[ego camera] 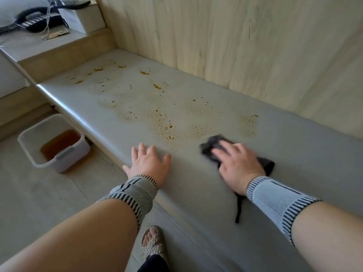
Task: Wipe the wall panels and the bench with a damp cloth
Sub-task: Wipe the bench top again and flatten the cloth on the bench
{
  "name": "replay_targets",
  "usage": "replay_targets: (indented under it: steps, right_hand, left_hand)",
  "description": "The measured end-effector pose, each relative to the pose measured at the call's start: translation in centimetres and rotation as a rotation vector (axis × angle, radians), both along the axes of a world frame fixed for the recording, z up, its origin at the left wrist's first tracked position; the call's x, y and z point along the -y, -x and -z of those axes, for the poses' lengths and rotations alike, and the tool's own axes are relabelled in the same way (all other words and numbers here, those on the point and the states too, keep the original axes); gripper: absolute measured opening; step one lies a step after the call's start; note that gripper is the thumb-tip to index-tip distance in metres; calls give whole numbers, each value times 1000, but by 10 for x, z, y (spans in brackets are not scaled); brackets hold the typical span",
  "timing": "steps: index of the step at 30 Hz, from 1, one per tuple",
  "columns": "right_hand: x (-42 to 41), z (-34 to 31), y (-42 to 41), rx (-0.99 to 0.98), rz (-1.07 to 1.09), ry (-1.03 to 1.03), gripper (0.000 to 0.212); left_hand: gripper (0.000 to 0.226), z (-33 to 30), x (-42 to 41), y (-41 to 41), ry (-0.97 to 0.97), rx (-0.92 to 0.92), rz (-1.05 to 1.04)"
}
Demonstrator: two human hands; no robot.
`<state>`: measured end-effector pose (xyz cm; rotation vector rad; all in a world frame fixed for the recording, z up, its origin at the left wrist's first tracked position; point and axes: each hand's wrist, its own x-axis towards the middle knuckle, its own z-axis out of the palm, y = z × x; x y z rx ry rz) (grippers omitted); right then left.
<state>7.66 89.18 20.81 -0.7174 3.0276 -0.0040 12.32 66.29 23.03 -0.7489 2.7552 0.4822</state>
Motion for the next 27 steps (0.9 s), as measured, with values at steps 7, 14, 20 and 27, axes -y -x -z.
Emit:
replay_targets:
  steps: [7, 14, 20, 27]
  right_hand:
    - [-12, 3, 3, -44, 163, 147, 48]
    - [-16, 1, 41, -54, 566, 170, 43]
    - [27, 8, 34, -5, -73, 148, 51]
    - [14, -1, 50, -52, 383, 135, 43]
  left_hand:
    - [71, 32, -45, 26, 9, -37, -376]
    - [72, 43, -49, 27, 79, -92, -435]
    - [72, 45, -48, 28, 76, -104, -439]
    - [71, 47, -50, 28, 87, -120, -437]
